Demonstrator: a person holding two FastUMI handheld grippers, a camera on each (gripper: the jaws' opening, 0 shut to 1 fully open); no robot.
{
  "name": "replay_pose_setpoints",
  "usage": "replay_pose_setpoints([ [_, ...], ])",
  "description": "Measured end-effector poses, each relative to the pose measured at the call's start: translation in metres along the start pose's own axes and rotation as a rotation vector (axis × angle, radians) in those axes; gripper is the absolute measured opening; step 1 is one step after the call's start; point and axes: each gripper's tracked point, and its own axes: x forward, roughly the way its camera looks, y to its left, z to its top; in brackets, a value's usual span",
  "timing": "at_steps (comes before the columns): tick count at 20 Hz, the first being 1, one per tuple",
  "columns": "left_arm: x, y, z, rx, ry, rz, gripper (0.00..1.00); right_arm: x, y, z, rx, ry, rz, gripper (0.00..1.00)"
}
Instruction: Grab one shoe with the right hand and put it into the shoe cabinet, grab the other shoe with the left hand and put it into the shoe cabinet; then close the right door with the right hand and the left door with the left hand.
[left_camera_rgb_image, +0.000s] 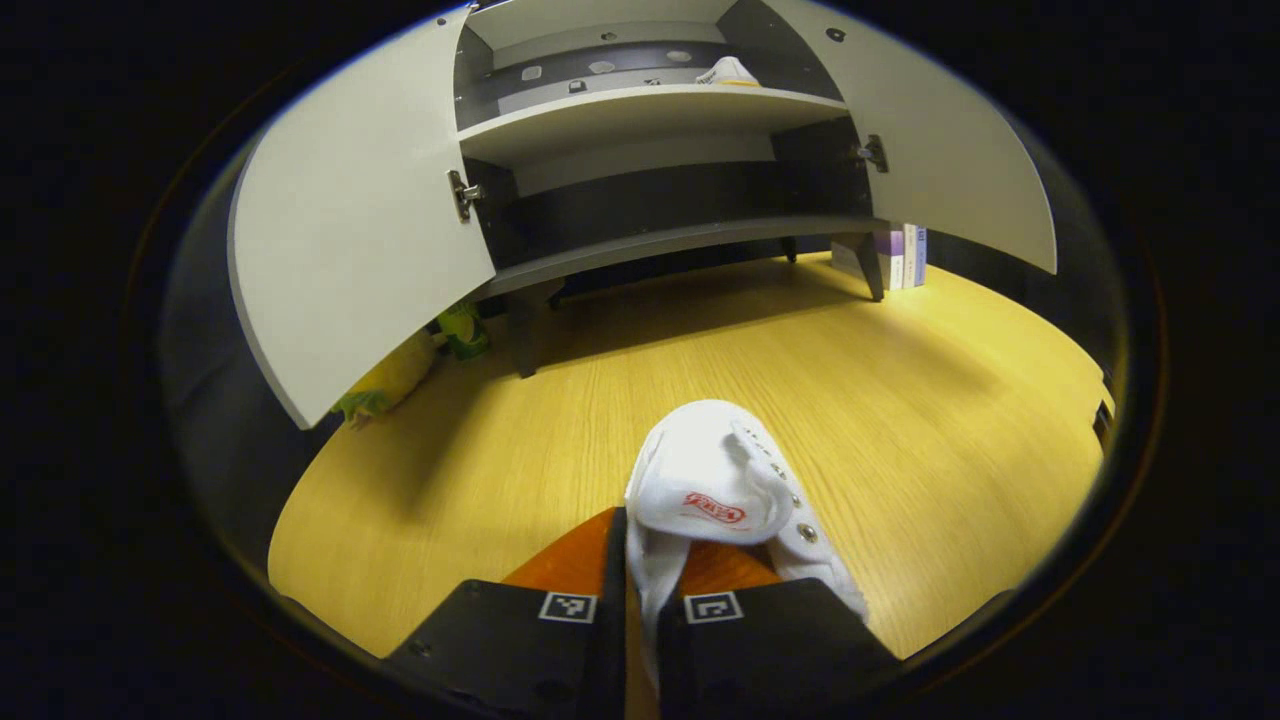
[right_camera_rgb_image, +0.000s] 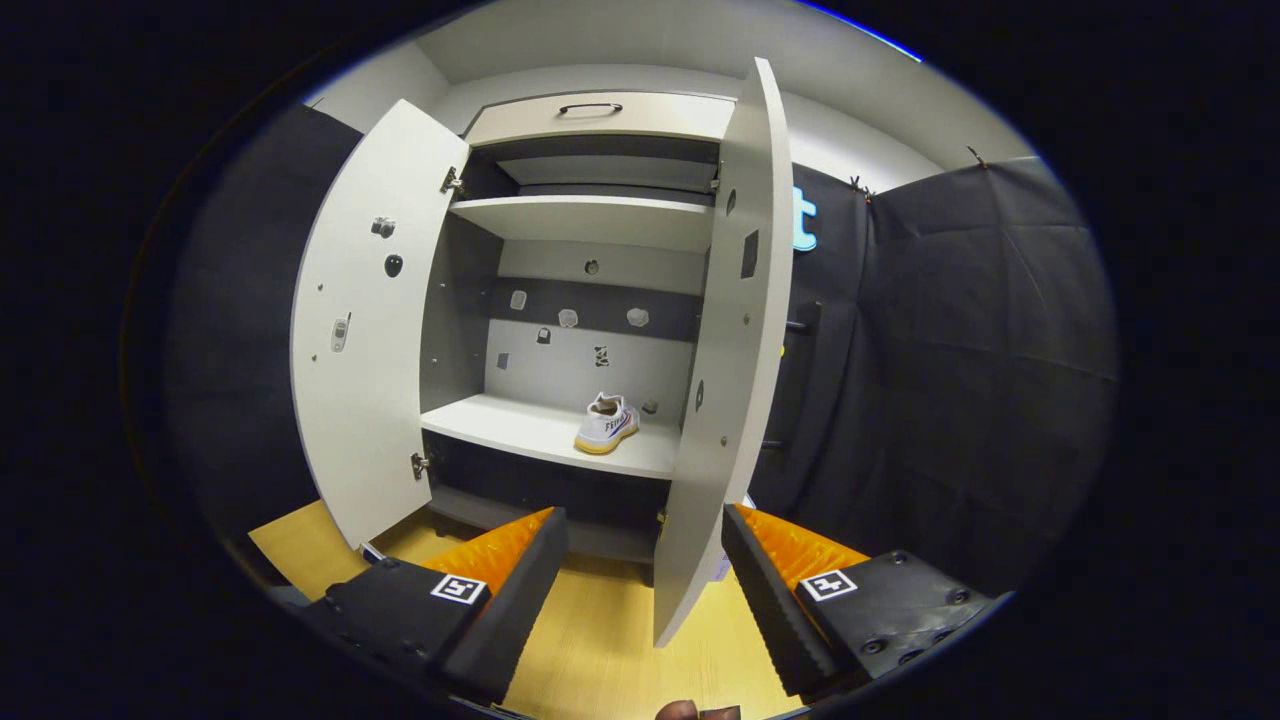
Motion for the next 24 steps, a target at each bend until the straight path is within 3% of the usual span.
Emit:
replay_pose_setpoints([
  [1,0.000,0.001,0.000,0.000,0.008,0.000,0.10,0.000,-0.002,0.000,-0.002,0.001,-0.004,0.98],
  [2,0.000,0.000,0.001,0.000,0.017,-0.005,0.09,0.000,-0.003,0.000,-0.003,-0.001,-0.007,0.98],
  [7,-0.009,0.001,0.013,-0.049,0.071,-0.026,0.06,-0.001,-0.006,0.003,0.008,-0.010,-0.007,0.98],
  [13,-0.057,0.011,0.069,-0.098,0.018,-0.023,0.06,-0.008,-0.016,0.014,0.036,-0.044,0.000,0.98],
  [18,-0.106,0.033,0.150,-0.133,-0.031,0.048,0.06,-0.015,-0.036,0.017,0.066,-0.057,-0.007,0.98],
  [24,-0.136,0.050,0.299,-0.238,-0.163,0.005,0.06,-0.010,-0.061,0.005,0.155,-0.029,-0.016,0.98],
])
